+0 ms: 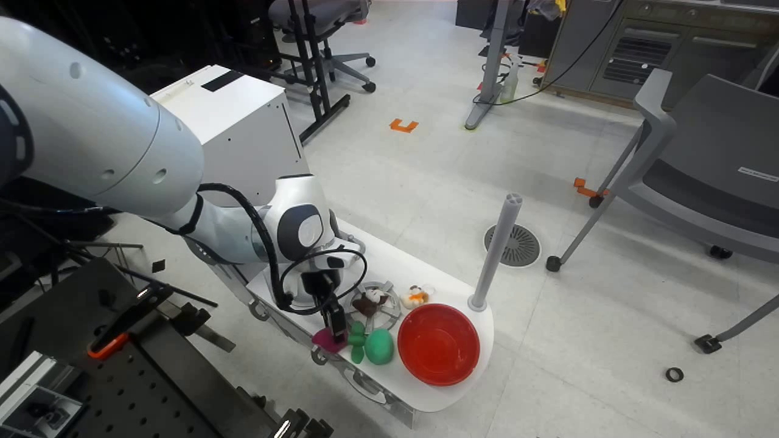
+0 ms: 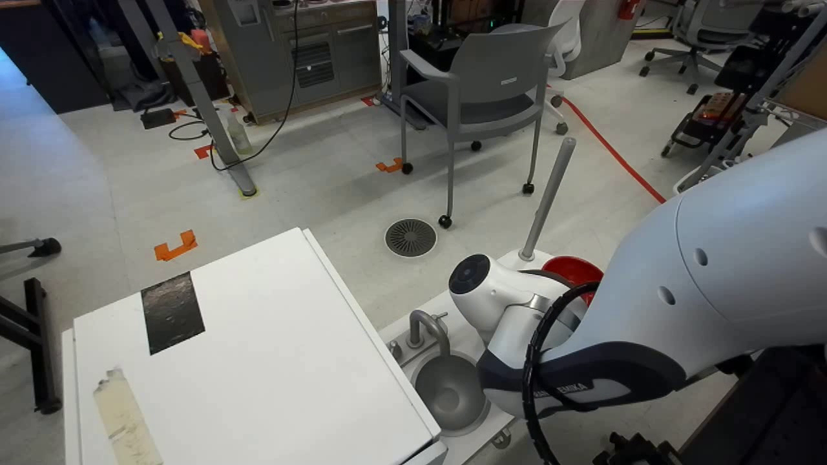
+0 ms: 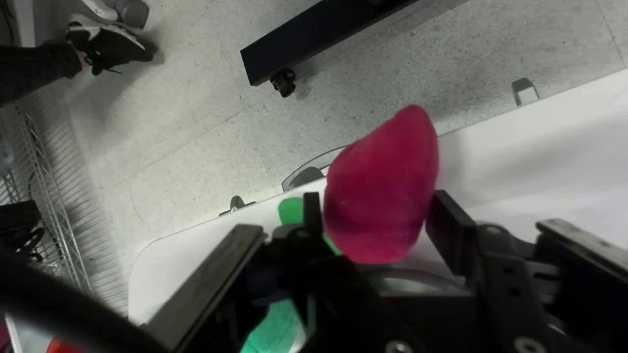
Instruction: Put the tulip in the red bowl
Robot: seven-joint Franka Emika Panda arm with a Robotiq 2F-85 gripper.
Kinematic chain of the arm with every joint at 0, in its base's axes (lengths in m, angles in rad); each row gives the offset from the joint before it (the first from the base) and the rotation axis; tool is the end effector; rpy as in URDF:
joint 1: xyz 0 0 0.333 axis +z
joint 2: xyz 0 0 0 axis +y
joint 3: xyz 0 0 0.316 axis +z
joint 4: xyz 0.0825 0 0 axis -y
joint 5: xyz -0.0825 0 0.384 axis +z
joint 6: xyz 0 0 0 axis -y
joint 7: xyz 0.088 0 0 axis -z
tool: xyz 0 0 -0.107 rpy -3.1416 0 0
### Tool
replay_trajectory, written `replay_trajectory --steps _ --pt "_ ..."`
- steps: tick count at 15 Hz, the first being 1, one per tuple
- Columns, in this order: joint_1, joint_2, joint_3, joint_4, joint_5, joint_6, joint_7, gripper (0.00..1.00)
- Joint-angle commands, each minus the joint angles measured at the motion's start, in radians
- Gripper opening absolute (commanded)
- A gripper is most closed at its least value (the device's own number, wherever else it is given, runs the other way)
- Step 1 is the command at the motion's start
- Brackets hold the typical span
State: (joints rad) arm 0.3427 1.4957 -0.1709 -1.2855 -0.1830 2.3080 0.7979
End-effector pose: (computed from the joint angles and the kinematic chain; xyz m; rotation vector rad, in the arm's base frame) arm 0.5639 0.0954 -0.1822 2.5912 -0.4619 -0.3561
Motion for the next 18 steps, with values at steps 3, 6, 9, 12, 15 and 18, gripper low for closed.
replay_trajectory --steps 3,6,9,12,15,18 --pt "-0.016 -0.006 0.019 0.032 -0.024 -0.046 0.002 0.12" --pt "-0.017 -0.008 0.026 0.026 -0.021 -0.046 -0.002 0.0" --pt "-0.057 -0.008 0.105 0.088 0.029 -0.136 -0.12 0.01" --pt "-0.099 -0.064 0.165 0.103 0.075 -0.249 -0.231 0.02" --pt "-0.1 -0.085 0.107 0.178 0.136 -0.377 -0.167 0.02" --pt "-0.129 -0.095 0.048 0.237 0.141 -0.492 -0.089 0.02"
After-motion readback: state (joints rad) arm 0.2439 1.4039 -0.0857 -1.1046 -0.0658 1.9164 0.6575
